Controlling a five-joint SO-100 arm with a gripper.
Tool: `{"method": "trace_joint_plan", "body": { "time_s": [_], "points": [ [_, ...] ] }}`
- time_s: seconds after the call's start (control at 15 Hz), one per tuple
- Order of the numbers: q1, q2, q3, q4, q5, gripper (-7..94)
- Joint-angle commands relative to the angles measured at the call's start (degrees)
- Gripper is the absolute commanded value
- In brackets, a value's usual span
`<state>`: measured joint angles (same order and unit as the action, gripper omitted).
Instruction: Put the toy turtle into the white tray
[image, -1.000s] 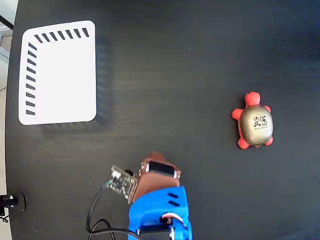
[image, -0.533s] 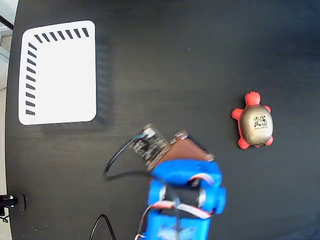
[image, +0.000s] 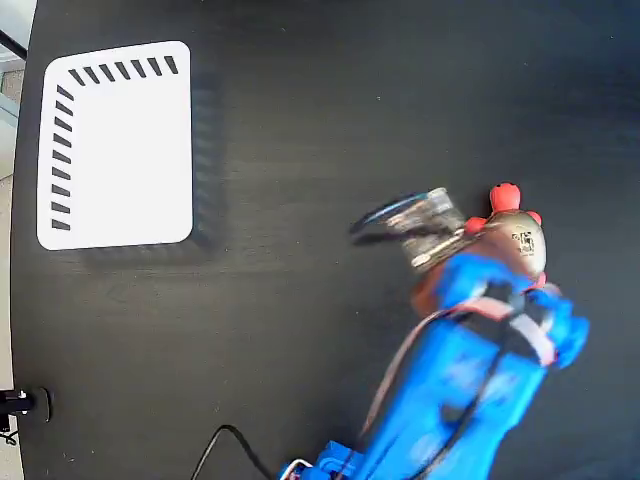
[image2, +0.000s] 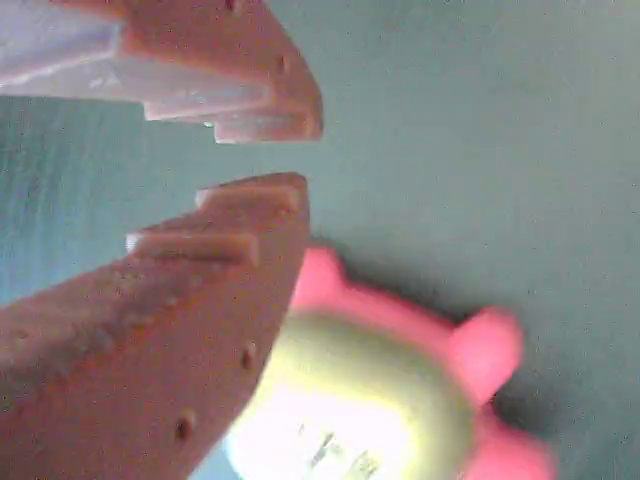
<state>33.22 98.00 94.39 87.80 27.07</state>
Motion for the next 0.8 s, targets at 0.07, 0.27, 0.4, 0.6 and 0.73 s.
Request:
{"method": "trace_joint_plan", "body": {
  "time_s": [0.07, 0.27, 0.4, 0.6, 0.73],
  "points": [
    [5.54, -4.66, -10.46, 1.14, -0.44, 0],
    [9.14, -10.55, -16.61, 2.02, -1.23, 1],
    [10.28, -14.85, -20.65, 4.48, -1.05, 2],
    [10.72, -19.42, -21.8, 4.75, -0.18, 26],
    [11.16, -23.47, -23.64, 4.83, 1.41, 39]
  ]
}}
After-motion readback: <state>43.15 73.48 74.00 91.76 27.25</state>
